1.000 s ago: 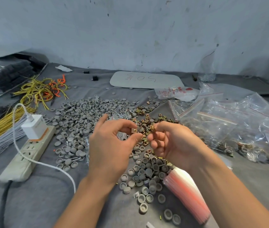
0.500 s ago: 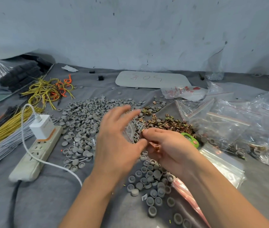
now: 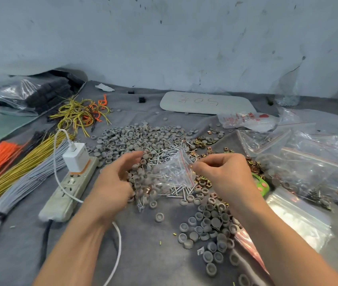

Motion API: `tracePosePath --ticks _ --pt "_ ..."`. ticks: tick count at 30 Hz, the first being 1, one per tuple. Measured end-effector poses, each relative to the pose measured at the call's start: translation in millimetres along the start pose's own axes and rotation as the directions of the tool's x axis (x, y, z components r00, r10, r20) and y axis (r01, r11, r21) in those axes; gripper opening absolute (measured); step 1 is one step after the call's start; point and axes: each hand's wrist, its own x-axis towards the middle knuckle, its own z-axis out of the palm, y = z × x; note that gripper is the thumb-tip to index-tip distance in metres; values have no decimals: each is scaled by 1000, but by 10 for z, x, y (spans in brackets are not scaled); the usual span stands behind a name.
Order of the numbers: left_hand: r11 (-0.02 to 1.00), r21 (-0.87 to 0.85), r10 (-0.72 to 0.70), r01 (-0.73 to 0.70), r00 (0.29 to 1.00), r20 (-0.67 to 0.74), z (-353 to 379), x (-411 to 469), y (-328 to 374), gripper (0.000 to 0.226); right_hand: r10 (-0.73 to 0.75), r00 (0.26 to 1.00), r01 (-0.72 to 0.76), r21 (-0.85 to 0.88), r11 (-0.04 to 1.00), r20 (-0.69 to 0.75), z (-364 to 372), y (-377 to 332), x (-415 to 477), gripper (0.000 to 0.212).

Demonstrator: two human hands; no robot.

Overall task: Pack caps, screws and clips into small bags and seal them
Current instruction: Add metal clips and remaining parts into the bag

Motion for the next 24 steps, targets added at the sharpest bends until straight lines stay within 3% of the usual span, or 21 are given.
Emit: tracePosePath --ticks 3,6,9,13,17,19,24 --pt "989 -143 -82 44 959 -270 -24 20 9 82 -139 983 158 -178 971 116 69 -22 19 26" --pt "977 -206 -123 57 939 -321 0 24 41 77 -179 960 227 -225 948 215 126 -40 36 21" --pt "968 -244 -143 63 936 -322 48 7 99 74 -179 966 210 -161 965 184 102 -12 74 16" --pt "949 -304 -169 80 945 -279 72 -2 150 69 22 996 -32 122 992 82 -8 31 109 31" --pt "980 -192 -94 57 978 -187 189 -40 157 64 234 961 -274 389 880 148 -106 31 137 45" --pt "993 -115 -41 28 993 -114 244 -81 156 68 244 951 -306 447 840 190 -133 34 135 50" --pt "977 181 96 -110 992 85 331 -135 239 84 199 951 -306 618 725 238 -159 47 133 40"
